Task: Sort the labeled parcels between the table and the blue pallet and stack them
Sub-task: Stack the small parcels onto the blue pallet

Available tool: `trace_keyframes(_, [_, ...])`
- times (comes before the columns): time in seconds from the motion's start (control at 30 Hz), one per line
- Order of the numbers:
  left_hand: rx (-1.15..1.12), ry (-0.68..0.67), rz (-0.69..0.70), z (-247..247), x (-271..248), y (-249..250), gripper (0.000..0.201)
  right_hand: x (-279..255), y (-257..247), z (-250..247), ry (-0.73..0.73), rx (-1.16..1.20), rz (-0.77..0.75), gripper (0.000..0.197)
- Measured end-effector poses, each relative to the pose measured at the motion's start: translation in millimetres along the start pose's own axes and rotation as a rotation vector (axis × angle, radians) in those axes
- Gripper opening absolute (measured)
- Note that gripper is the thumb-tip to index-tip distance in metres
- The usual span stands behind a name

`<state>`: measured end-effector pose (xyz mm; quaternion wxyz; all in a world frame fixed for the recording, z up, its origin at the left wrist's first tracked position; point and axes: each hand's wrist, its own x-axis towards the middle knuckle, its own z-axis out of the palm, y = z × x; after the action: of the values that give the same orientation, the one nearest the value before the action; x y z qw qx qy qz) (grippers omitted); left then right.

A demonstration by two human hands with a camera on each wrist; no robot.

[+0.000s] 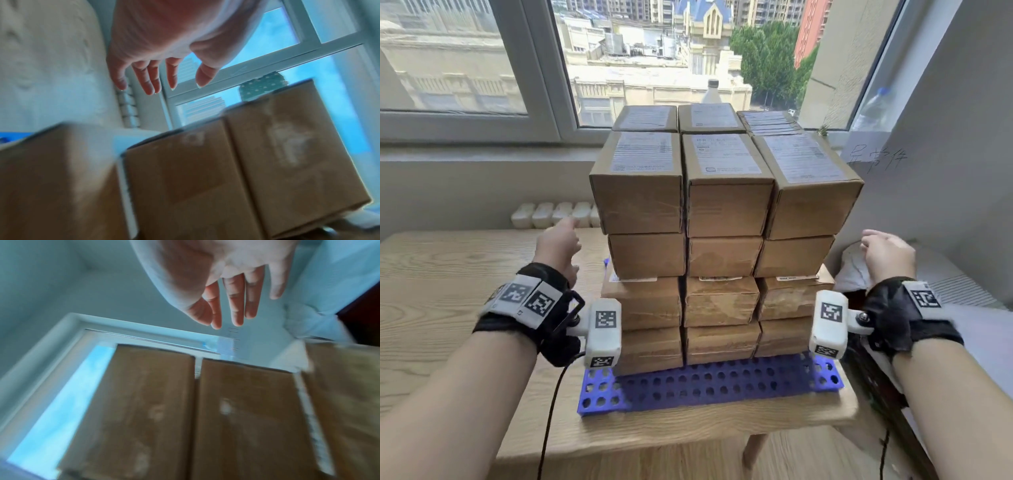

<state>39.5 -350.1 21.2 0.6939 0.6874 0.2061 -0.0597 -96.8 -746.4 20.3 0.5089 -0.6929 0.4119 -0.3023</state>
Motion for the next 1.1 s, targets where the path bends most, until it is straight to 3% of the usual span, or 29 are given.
trace_keyframes(0.23, [-0.086,-0.117,0.11,-7,-14,59,0.013,-63,-118,-5,0.089,0.043,-0.269,0.024])
trace_keyframes(0.57, [-0.098,-0.226,0.207,-27,-1,85,0.027,-149,-197,106,-0.342,-0.05,-0.53,0.025])
trace_keyframes(0.8, [-0.067,-0.281,0.225,-34,19,95,0.009,-164,-225,151,-0.686,-0.331,-0.634,0.02])
trace_keyframes(0.97, [0.022,-0.297,0.297,-20,41,95,0.021,-166,-247,174,-0.772,-0.491,-0.649,0.02])
trace_keyframes(1.1, [0.017,-0.354,0.268,-4,61,97,0.024,-164,-257,190,-0.797,-0.66,-0.655,0.028])
